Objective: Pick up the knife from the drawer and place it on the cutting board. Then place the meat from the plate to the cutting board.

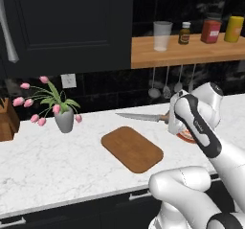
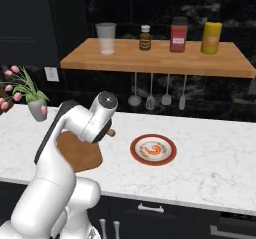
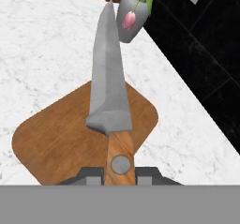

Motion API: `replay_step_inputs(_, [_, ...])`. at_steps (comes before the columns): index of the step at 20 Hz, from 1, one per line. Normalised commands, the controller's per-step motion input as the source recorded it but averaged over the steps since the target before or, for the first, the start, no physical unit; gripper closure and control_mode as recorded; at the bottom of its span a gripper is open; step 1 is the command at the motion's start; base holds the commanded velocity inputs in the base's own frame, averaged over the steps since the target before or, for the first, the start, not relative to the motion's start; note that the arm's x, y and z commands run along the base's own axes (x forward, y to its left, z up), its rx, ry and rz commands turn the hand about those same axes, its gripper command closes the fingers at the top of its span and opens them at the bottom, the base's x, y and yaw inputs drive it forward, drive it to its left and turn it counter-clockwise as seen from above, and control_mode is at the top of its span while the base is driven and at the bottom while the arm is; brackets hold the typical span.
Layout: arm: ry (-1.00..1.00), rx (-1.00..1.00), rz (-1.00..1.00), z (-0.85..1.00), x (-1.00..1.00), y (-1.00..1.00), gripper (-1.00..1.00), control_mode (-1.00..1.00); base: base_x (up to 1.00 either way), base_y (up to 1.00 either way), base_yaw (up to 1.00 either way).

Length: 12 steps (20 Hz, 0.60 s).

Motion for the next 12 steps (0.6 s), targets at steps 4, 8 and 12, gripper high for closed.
replay_step_inputs(4, [0.17, 0.0, -0.17, -0.44, 0.3, 0.48, 1.0, -1.0, 0.0, 0.0, 0.0])
replay_step_inputs(8, [0.15, 0.0, -0.29, -0.57, 0.39, 0.5, 1.0, -1.0, 0.0, 0.0, 0.0])
replay_step_inputs(12, [0.13, 0.0, -0.39, -0.48, 0.17, 0.16, 1.0, -1.0, 0.0, 0.0, 0.0])
